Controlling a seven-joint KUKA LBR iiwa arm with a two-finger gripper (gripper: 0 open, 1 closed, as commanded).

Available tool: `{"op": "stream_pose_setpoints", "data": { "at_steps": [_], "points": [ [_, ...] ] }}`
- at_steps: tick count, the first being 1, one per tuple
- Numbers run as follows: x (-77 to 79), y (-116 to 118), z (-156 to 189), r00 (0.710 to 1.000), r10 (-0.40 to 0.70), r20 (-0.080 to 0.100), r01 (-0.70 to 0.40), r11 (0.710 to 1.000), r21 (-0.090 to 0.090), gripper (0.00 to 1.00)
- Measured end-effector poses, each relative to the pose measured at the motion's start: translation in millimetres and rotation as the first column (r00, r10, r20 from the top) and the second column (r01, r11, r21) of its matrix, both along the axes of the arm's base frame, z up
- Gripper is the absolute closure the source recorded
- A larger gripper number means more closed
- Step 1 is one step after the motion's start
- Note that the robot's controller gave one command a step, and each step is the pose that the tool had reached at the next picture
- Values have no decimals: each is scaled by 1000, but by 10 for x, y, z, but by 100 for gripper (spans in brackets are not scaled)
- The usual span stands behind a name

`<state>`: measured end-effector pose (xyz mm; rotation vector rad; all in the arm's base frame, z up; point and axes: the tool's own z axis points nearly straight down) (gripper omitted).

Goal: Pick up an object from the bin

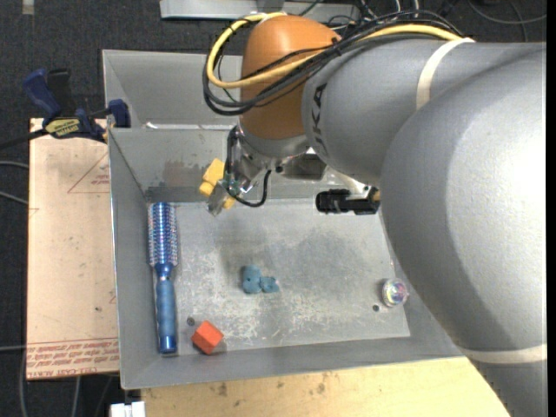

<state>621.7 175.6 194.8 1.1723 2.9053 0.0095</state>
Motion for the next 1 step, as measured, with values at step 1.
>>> {"op": "stream_pose_setpoints", "data": {
  "at_steps": [1],
  "points": [
    [-115,-14,631,1000,-10,-3,10,1000,0,100]
  ]
}}
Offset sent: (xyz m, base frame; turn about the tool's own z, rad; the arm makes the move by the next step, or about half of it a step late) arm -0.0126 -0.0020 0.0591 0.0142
